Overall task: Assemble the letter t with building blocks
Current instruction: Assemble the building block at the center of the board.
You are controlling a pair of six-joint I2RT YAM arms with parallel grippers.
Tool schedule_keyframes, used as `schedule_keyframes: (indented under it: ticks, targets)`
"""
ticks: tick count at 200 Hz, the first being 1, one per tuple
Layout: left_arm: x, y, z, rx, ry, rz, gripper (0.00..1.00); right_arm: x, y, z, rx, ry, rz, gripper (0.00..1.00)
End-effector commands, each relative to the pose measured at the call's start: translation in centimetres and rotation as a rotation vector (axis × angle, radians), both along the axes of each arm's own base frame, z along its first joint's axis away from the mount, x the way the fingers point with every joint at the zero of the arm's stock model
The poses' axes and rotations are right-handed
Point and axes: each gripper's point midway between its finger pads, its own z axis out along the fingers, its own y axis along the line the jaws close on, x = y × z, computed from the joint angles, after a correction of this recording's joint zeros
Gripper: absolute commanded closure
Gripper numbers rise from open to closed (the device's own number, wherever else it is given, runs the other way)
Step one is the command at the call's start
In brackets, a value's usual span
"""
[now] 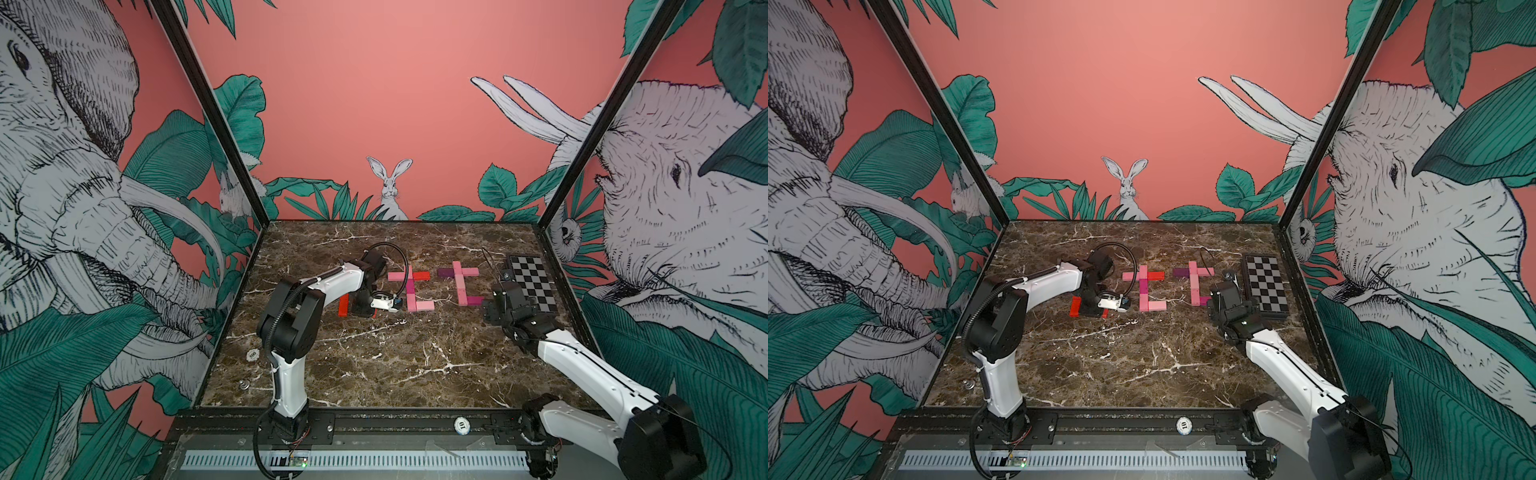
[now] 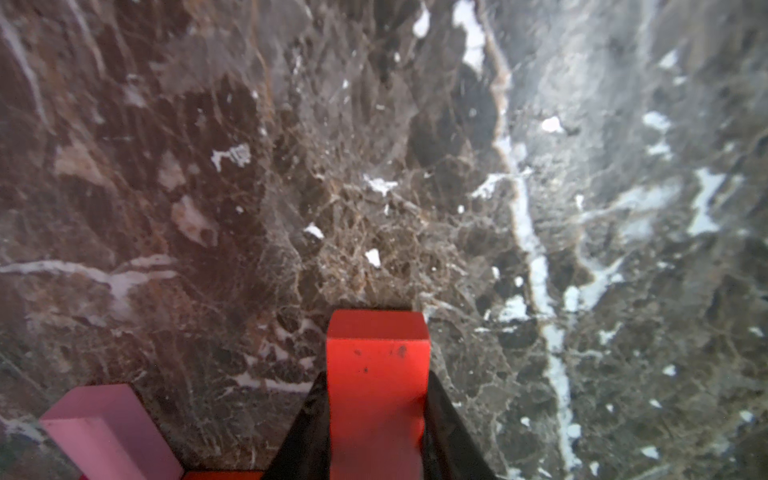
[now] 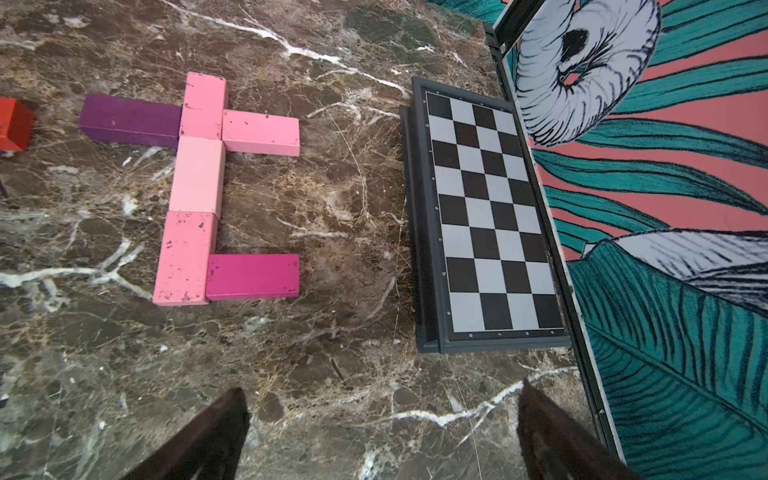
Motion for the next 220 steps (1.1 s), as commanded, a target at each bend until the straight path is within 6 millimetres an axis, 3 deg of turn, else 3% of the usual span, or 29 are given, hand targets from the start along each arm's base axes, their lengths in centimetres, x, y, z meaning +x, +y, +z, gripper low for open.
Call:
schedule_keyframes:
  ticks: [1, 220]
  targets:
    - [0.2, 0.7, 0.5, 0.005, 0.013, -0.008, 0.76, 0.4, 0.1, 0.3, 0.006, -0.019, -0.001, 0.01]
    - [-0.4, 3.1, -0.5, 0.028, 0.029, 0.043, 0.76, 0.4, 0.1, 0.6, 0.009, -0.025, 0.002, 0.01]
